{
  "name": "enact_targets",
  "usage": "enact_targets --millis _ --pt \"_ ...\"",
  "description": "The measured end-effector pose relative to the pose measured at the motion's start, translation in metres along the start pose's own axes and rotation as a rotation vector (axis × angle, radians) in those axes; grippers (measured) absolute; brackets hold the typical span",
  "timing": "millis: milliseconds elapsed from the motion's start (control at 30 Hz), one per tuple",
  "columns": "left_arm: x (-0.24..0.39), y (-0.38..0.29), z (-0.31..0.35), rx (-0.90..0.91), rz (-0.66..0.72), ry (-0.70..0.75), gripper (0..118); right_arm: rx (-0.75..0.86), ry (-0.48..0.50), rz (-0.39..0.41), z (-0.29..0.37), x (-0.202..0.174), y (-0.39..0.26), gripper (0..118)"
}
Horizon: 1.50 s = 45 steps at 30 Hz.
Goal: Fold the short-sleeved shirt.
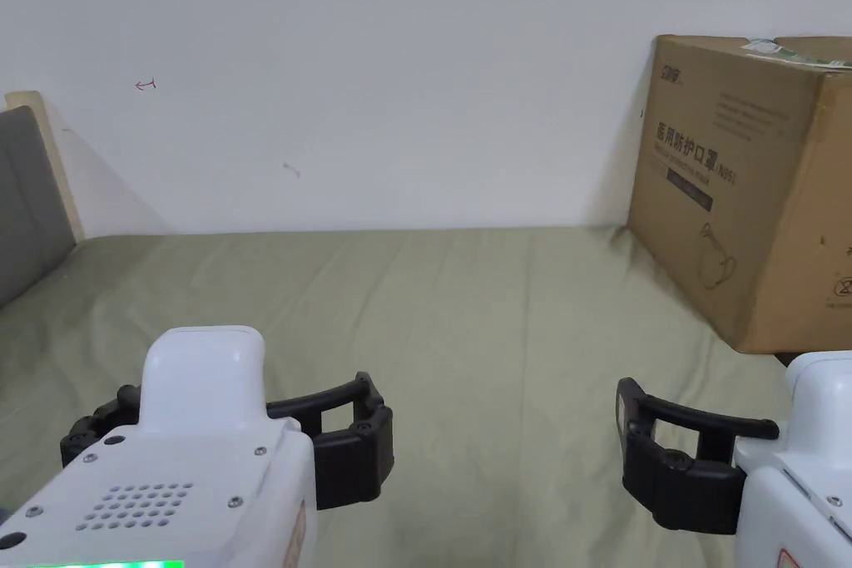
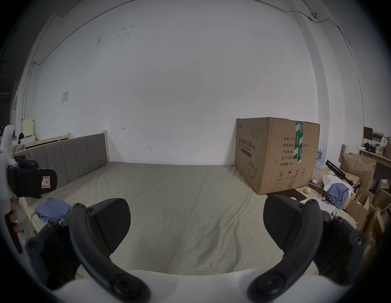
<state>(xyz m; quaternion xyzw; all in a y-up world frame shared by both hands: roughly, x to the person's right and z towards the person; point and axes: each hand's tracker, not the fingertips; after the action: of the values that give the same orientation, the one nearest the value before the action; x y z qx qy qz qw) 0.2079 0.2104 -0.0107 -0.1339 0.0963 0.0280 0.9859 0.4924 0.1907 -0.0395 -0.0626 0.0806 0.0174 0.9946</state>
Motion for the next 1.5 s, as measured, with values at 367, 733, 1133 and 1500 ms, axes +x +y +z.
enact_targets --millis 367,733,1133,1500 --pt "0.004 -0.003 -0.003 -0.057 -0.017 0.016 117 -0.024 0.008 -0.021 -0.005 -0.002 -0.006 118" --pt "0.004 -0.006 -0.004 -0.039 -0.019 0.023 117 -0.026 -0.003 -0.009 -0.006 -0.001 -0.009 118" --pt "0.006 -0.008 -0.006 -0.055 -0.015 0.015 117 -0.036 0.000 -0.013 -0.008 0.000 -0.011 118" --pt "0.007 -0.006 -0.003 -0.123 0.051 -0.057 117 -0.037 0.001 -0.016 -0.008 -0.001 -0.009 118"
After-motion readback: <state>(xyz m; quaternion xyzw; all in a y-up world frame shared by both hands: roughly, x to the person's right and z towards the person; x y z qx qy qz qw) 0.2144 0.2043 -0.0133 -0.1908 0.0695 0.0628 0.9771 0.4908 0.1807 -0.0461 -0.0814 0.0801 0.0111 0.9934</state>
